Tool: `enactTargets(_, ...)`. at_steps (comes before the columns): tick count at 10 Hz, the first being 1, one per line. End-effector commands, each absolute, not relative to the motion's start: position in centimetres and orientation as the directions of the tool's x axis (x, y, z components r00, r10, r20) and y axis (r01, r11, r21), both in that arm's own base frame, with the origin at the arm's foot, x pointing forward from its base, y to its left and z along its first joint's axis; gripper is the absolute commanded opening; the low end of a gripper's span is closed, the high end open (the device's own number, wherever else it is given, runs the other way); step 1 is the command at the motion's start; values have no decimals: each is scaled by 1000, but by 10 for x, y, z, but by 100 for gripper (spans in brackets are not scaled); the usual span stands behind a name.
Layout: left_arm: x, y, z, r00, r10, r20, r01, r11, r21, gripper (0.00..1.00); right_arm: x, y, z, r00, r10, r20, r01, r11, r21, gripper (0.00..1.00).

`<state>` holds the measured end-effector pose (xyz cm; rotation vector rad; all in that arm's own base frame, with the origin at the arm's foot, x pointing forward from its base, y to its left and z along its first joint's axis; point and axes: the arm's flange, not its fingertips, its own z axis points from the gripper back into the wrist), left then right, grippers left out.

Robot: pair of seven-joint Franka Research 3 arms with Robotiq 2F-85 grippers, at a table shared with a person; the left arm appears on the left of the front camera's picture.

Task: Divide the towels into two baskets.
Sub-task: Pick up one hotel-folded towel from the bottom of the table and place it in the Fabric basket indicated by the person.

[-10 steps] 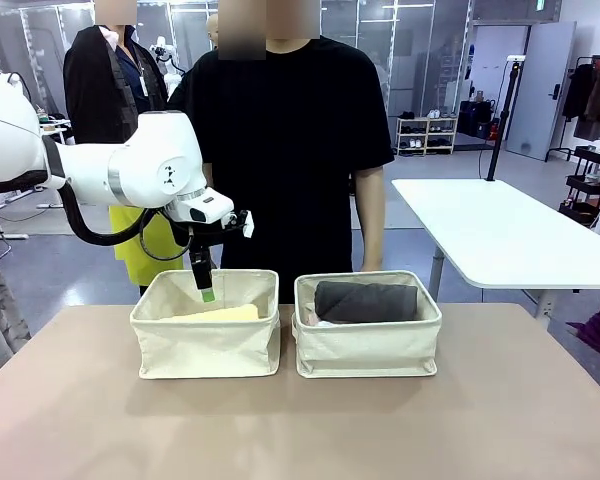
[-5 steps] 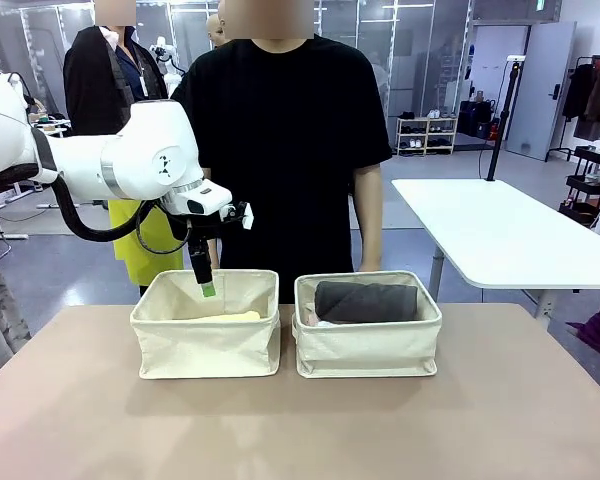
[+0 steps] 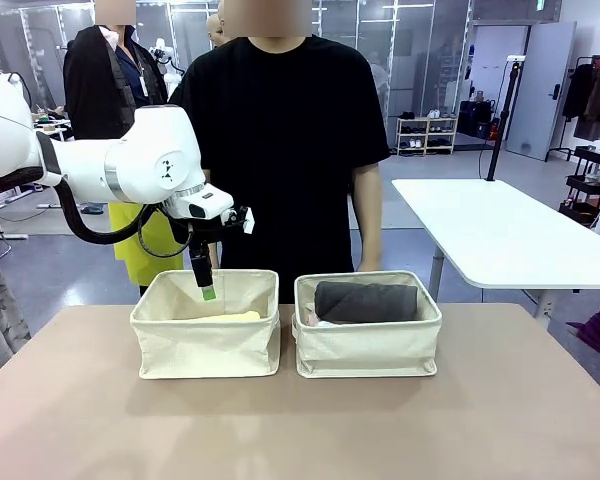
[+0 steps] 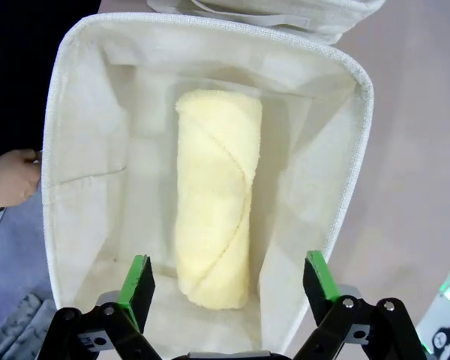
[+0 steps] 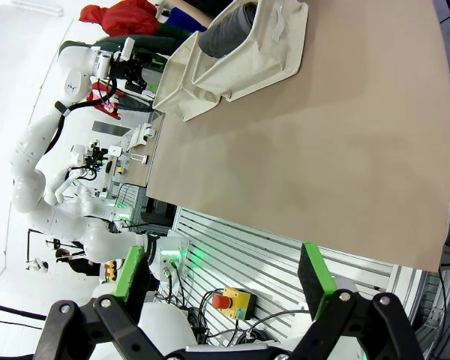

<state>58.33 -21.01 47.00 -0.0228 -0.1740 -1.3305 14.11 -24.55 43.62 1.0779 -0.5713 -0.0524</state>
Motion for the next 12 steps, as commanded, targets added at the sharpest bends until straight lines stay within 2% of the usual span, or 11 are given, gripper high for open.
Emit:
enactTargets(1, 585, -209, 472, 220, -967, 131, 967, 233, 98, 100, 137, -244, 437, 845, -318, 430, -244, 488, 838, 100)
enactTargets(9, 584, -210, 471, 226, -964, 140, 967, 239, 85, 100, 137, -244, 437, 845, -318, 430, -244, 488, 838, 100)
enactTargets(10, 586, -213, 491, 292, -935, 202, 945, 315, 90, 100, 137, -244, 437, 845, -318, 430, -244, 488, 838, 100)
enactTargets(11, 575, -209, 507, 392, -864, 317, 915, 402, -38, 100, 137, -244, 437, 845, -318, 430, -244, 488, 838, 100)
enactTargets(12, 560, -201, 516, 430, -827, 362, 899, 430, -85, 100, 137, -244, 437, 845, -318, 430, -244, 488, 838, 100)
